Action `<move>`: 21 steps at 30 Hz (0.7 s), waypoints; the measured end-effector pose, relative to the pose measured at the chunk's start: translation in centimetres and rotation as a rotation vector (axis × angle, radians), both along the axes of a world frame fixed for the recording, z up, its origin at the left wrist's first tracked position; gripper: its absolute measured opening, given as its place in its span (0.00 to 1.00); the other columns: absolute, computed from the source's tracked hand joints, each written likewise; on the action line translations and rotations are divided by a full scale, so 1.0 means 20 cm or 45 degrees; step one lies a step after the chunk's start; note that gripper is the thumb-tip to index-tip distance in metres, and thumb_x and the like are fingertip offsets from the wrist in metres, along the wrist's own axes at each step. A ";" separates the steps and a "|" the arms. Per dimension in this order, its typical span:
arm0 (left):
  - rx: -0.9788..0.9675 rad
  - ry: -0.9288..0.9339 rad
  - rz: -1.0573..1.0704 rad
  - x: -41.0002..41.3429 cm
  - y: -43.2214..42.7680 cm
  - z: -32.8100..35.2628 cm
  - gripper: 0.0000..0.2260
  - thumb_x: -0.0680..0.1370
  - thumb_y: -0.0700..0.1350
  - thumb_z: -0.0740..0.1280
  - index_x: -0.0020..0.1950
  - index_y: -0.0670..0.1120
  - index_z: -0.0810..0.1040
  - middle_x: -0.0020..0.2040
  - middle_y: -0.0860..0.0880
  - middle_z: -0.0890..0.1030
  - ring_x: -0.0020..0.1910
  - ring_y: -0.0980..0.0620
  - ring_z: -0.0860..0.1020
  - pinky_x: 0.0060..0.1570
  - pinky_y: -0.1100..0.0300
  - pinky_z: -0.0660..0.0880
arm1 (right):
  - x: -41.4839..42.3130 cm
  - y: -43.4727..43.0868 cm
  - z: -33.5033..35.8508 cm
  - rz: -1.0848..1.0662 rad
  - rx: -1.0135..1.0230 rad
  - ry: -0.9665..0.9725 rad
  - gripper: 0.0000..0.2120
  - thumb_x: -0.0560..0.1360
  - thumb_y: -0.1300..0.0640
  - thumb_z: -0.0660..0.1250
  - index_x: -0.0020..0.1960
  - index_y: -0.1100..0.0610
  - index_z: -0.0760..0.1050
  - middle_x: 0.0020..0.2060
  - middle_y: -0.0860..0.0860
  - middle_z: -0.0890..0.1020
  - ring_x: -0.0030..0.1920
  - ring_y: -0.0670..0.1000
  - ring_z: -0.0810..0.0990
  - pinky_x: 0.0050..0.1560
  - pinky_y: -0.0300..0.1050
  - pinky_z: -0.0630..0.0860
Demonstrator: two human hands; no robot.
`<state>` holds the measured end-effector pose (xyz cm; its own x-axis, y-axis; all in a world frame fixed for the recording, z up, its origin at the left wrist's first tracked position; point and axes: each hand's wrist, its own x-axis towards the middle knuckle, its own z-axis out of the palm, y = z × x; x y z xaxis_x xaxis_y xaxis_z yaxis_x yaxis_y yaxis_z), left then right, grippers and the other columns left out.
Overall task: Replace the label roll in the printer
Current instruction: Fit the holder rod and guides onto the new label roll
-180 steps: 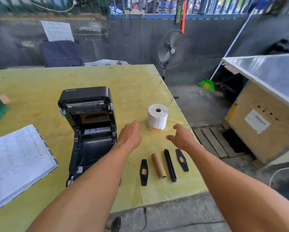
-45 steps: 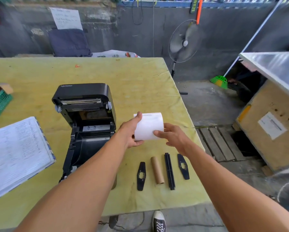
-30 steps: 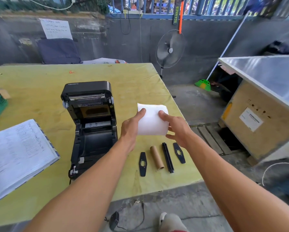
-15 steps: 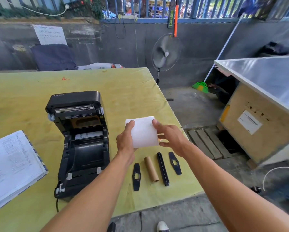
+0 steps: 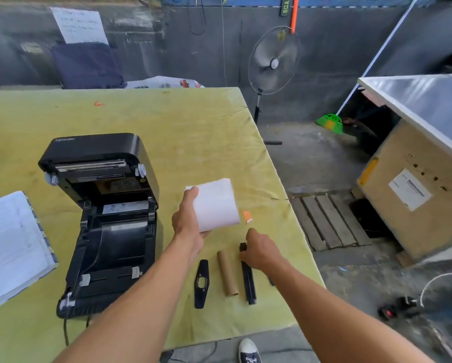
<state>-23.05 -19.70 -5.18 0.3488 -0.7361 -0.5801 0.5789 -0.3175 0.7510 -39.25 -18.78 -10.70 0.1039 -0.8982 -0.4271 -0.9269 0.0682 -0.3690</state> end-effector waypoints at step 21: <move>0.000 -0.033 0.039 0.09 -0.08 0.14 0.20 0.66 0.60 0.72 0.51 0.50 0.77 0.49 0.46 0.81 0.43 0.45 0.80 0.40 0.52 0.78 | -0.08 -0.28 0.62 -1.134 -0.710 -1.464 0.11 0.77 0.59 0.69 0.57 0.54 0.70 0.47 0.56 0.81 0.44 0.52 0.85 0.46 0.49 0.84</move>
<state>-21.15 -21.24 -2.30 0.3864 -0.7245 -0.5708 0.5689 -0.2999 0.7658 -40.88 -24.37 1.72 -0.5043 -0.8579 -0.0980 0.1251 0.0397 -0.9913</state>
